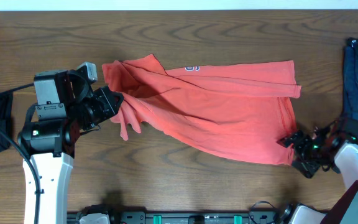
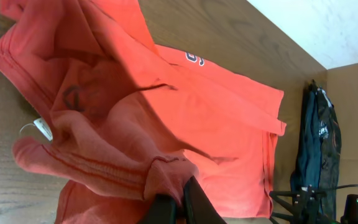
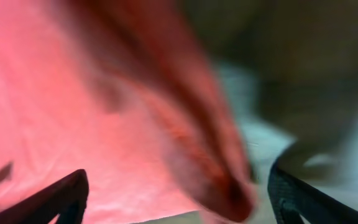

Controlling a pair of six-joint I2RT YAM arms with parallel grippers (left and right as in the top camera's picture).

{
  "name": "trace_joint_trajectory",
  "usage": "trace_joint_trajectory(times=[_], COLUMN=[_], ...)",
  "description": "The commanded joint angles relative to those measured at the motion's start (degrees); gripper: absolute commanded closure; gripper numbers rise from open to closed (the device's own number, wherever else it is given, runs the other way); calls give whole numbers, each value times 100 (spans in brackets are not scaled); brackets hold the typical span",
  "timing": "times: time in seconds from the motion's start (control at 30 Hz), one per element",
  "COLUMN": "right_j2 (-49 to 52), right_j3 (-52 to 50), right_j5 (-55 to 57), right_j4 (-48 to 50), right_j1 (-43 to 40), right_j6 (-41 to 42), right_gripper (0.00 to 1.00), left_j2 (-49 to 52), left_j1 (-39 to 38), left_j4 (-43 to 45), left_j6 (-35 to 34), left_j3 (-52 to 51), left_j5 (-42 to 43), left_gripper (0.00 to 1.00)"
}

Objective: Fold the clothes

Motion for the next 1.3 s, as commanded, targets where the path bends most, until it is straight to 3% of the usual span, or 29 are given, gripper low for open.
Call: trace_joint_trajectory(times=[0.0, 0.27, 0.37, 0.43, 0.63, 0.83, 0.93, 1.1, 1.27], right_j2=[105, 107, 107, 107, 107, 107, 107, 107, 107], right_j3=[197, 256, 254, 249, 236, 149, 87, 31, -50], right_j5=[380, 326, 208, 192, 195, 221, 216, 219, 299], right_j4=[-79, -116, -140, -173, -223, -212, -160, -157, -153], right_j1=[-227, -245, -186, -116, 160, 374, 374, 374, 372], right_j6=[-188, -415, -507, -516, -514, -389, -382, -365, -365], right_gripper=[16, 19, 23, 31, 32, 41, 55, 50, 53], left_j2=[0, 0, 0, 0, 0, 0, 0, 0, 0], left_j1=[-2, -2, -2, -2, -2, -2, -2, -2, -2], left_j4=[7, 7, 7, 9, 7, -31, -50, -96, -155], left_j6=[138, 136, 138, 138, 138, 138, 138, 136, 138], left_j3=[142, 142, 142, 142, 142, 142, 142, 142, 142], left_j5=[-66, -66, -66, -66, -66, -66, -66, -66, -66], left_gripper=[94, 94, 94, 94, 94, 94, 94, 94, 94])
